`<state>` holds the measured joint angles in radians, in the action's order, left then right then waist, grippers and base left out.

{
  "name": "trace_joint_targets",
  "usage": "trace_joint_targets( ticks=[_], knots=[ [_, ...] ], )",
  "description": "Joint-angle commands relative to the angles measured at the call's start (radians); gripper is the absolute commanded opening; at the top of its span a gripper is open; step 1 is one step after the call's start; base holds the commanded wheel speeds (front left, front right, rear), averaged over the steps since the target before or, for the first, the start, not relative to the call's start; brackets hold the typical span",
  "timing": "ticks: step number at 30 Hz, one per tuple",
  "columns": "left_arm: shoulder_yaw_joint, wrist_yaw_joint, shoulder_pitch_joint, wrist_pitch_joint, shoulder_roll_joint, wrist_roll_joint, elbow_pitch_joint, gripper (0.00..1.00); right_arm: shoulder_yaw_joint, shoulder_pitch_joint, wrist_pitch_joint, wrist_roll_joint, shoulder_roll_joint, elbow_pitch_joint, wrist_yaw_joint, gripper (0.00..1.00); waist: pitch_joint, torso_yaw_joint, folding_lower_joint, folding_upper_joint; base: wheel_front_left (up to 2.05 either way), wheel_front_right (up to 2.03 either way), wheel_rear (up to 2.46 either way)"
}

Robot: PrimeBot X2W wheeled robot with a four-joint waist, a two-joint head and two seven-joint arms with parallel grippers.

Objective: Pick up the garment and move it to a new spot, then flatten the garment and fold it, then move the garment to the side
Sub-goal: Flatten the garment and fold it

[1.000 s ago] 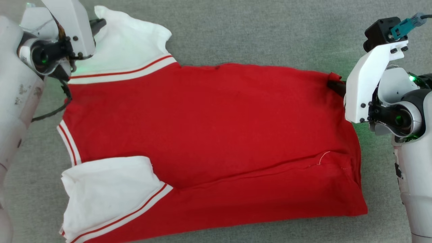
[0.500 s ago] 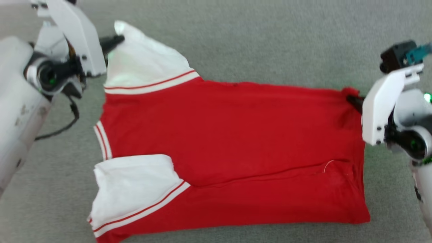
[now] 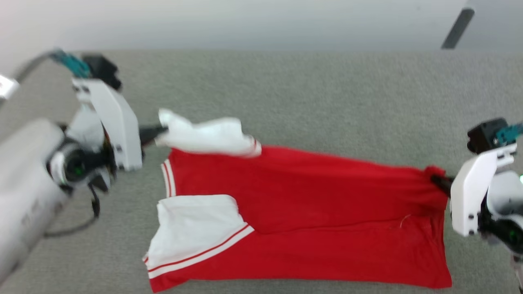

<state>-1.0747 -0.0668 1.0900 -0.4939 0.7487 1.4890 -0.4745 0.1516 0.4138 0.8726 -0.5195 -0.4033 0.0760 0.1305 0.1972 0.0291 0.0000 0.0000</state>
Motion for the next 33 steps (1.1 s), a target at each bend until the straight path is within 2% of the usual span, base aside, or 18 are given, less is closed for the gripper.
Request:
trace_joint_targets(
  ticks=[1,10,16,17,19,20,21,22,23,24,33],
  knots=[
    [-0.008,0.018,-0.029,-0.005,0.011,0.003,0.026,0.00,-0.003,-0.026,0.002,-0.007,-0.004,-0.008,0.000,0.00,-0.056,0.043,0.0000,0.0000,0.00,0.00,0.00],
    [-0.048,0.190,-0.215,-0.021,0.101,0.068,0.304,0.00,-0.014,-0.157,0.008,-0.017,-0.029,-0.054,0.000,0.00,-0.108,0.069,0.0000,0.0000,0.00,0.00,0.00],
    [-0.076,0.240,-0.308,-0.014,0.120,0.101,0.373,0.00,-0.014,-0.202,0.011,-0.016,-0.017,-0.048,0.000,0.00,-0.128,0.071,0.0000,0.0000,0.00,0.00,0.00],
    [-0.080,0.244,-0.321,-0.015,0.117,0.108,0.373,0.02,-0.015,-0.207,0.014,-0.015,-0.014,-0.043,0.000,0.00,-0.131,0.071,0.0000,0.0000,0.00,0.00,0.00],
    [-0.086,0.244,-0.340,-0.008,0.110,0.109,0.366,0.18,-0.014,-0.215,0.017,-0.013,-0.009,-0.039,0.000,0.00,-0.141,0.069,0.0000,0.0000,0.00,0.00,0.00],
    [-0.088,0.241,-0.348,-0.004,0.106,0.110,0.360,0.37,-0.017,-0.218,0.010,-0.011,-0.005,-0.038,0.000,0.05,-0.145,0.068,0.0000,0.0000,0.00,0.00,0.00],
    [-0.090,0.238,-0.355,0.001,0.101,0.112,0.353,0.51,-0.018,-0.221,0.006,-0.007,-0.002,-0.035,0.000,0.26,-0.150,0.068,0.0000,0.0000,0.00,0.00,0.00],
    [-0.093,0.233,-0.362,0.002,0.097,0.111,0.346,0.78,-0.016,-0.224,0.004,-0.005,0.001,-0.030,0.000,0.40,-0.156,0.067,0.0000,0.0000,0.00,0.00,0.00],
    [-0.095,0.228,-0.366,0.008,0.092,0.107,0.338,1.00,-0.012,-0.227,0.002,-0.005,0.003,-0.028,0.000,0.50,-0.163,0.067,0.0000,0.0000,0.00,0.00,0.00],
    [-0.094,0.222,-0.370,0.014,0.088,0.105,0.328,1.00,-0.012,-0.224,-0.004,-0.004,0.008,-0.027,0.000,1.00,-0.170,0.065,0.0000,0.0000,0.00,0.00,0.00],
    [-0.085,0.215,-0.410,0.073,0.090,0.107,0.291,1.00,-0.046,-0.266,-0.010,-0.031,0.041,-0.045,0.000,1.00,-0.225,0.054,0.0000,0.0000,0.00,0.00,0.00]
  ],
)
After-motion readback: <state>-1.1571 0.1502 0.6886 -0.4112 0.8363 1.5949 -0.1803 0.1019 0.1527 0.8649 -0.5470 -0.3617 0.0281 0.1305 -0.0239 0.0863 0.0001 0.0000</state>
